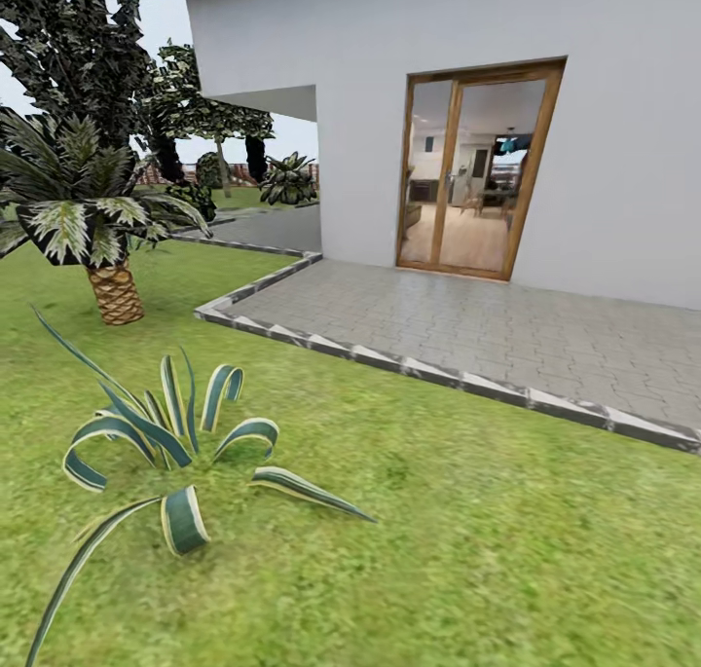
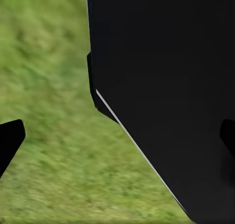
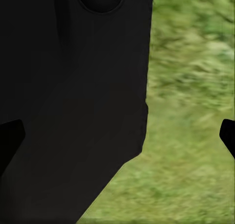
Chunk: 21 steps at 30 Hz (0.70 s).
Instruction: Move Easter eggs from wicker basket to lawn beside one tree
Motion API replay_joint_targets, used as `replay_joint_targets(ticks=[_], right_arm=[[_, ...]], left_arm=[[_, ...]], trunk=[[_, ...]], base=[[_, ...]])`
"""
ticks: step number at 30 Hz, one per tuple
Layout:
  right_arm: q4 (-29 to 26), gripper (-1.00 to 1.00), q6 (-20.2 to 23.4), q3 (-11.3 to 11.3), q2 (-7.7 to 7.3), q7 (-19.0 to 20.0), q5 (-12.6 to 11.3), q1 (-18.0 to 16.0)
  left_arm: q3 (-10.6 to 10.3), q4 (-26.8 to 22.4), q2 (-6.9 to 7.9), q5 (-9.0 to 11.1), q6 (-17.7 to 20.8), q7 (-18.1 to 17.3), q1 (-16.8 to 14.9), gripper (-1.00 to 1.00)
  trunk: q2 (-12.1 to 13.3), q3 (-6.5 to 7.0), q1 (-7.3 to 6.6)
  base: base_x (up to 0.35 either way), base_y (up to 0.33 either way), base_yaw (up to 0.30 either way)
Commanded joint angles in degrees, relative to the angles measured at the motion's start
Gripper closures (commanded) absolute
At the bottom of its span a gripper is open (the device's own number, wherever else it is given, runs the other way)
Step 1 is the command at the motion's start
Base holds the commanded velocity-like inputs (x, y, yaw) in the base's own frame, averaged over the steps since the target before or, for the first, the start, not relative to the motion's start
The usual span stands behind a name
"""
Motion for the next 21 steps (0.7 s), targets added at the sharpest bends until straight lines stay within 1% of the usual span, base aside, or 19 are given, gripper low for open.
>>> replay_joint_targets(ticks=[1, 21], right_arm=[[0.12, -1.0, -0.01, 0.02, -0.01, -0.02, 0.01, -0.07], [0.12, -1.0, -0.01, 0.02, -0.01, -0.02, 0.01, -0.07]], left_arm=[[0.0, -0.12, 0.0, -0.02, 0.0, 0.0, 0.04, -1.0], [0.08, -0.12, 0.0, 0.05, 0.0, 0.0, 0.04, -1.0]], trunk=[[-0.02, -0.04, 0.01], [-0.02, -0.04, 0.01]], base=[[0.072, 0.321, 0.0], [0.004, 0.32, 0.0]])
